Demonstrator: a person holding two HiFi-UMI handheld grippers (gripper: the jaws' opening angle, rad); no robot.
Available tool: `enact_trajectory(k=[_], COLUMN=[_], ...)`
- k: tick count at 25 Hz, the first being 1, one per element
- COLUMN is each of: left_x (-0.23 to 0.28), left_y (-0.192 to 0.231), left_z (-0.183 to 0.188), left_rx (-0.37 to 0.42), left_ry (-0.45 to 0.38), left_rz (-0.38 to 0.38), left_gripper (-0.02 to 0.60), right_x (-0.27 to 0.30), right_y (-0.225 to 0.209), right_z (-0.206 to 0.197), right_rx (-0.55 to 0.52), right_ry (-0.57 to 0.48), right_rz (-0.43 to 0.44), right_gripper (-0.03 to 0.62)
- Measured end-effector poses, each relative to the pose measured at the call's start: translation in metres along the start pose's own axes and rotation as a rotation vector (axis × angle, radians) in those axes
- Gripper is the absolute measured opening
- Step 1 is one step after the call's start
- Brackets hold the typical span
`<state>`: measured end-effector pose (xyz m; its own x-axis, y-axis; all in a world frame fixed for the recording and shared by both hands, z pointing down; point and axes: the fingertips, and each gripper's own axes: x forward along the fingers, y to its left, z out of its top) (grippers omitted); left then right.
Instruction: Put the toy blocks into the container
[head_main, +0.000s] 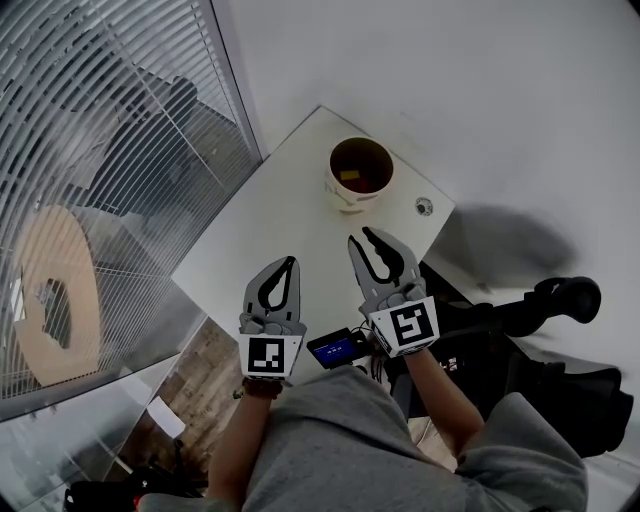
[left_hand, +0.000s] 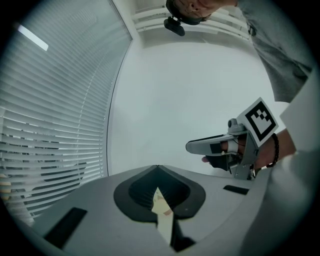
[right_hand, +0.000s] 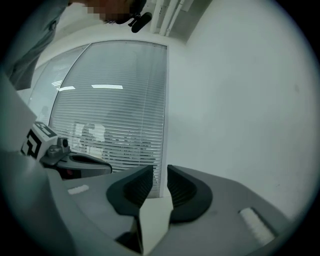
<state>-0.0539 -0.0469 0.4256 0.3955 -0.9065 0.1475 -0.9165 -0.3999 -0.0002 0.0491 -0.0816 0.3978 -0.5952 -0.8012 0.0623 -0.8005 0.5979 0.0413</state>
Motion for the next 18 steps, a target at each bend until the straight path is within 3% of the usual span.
enact_trajectory(k=[5, 10, 18], left_x=[-0.003, -0.008, -0.017], left_y=[0.003, 0.007, 0.012], left_z=[0.002, 0.002, 0.002], left_rx=[0.005, 0.013, -0.003], left_ry=[-0.022, -0.022, -0.025], left_rz=[0.028, 0.062, 0.066], left_gripper=[0.008, 0.008, 0.008], right_x=[-0.01, -0.016, -0.018], right_y=[0.007, 0.019, 0.042], right_z=[-0.01, -0.01, -0.009], right_rx=[0.004, -0.009, -0.009], right_ry=[0.013, 0.004, 0.014], right_rz=[-0.026, -0.057, -0.035], right_gripper=[0.097, 0.019, 0.012])
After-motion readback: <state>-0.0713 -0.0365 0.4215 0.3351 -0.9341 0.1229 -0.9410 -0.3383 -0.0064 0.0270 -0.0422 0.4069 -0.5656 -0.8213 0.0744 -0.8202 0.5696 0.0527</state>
